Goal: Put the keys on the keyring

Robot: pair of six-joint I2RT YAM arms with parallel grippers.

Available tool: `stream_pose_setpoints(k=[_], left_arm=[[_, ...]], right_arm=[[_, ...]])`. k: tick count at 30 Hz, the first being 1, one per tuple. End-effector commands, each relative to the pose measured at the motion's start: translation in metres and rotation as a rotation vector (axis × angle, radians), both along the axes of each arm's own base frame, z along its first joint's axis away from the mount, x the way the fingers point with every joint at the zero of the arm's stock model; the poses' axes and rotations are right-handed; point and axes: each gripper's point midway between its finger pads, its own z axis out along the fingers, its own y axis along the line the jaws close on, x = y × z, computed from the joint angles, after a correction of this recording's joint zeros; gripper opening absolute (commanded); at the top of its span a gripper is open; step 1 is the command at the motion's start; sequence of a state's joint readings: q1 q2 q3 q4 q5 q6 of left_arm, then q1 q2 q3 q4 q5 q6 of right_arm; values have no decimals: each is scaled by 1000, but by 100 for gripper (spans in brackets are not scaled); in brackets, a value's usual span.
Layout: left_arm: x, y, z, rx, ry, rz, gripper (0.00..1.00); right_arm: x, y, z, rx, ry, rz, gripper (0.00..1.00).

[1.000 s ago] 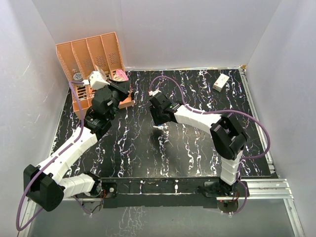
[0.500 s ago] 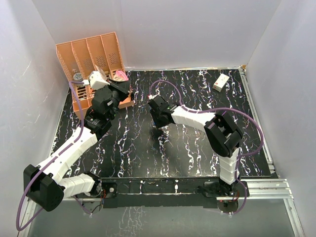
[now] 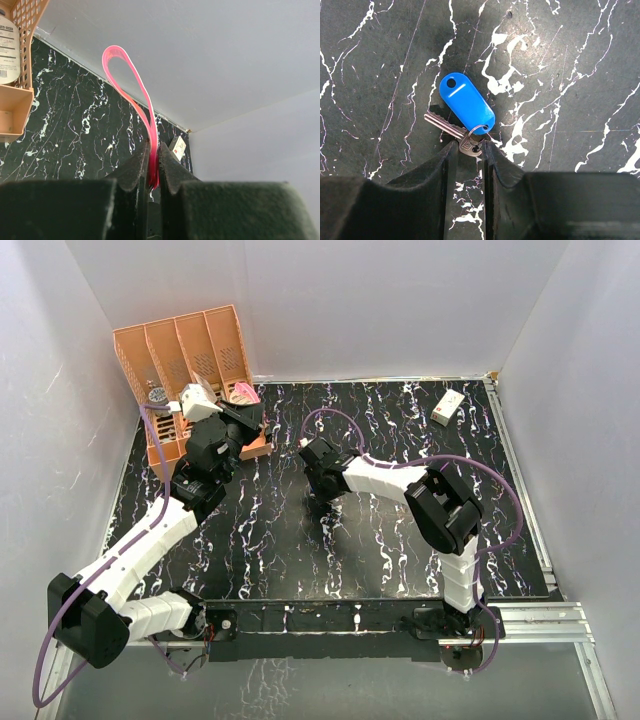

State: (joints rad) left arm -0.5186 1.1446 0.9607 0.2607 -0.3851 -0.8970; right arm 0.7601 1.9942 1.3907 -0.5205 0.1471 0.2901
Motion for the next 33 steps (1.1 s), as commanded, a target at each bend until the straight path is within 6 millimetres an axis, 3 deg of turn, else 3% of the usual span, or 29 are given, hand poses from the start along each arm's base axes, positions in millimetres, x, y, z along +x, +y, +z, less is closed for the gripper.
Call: stream_pose_setpoints(k=[1,19,33], left_arm=[[-4,8,17,-10,-40,17,0],[-2,9,13,-10,-32,22,0],[-2,10,12,-11,-28,23,0]], right_arm=[[11,10,11,31,-46,-1,23],[19,16,32,55,-80,2,23],[24,16,25,40,-88,-10,19]])
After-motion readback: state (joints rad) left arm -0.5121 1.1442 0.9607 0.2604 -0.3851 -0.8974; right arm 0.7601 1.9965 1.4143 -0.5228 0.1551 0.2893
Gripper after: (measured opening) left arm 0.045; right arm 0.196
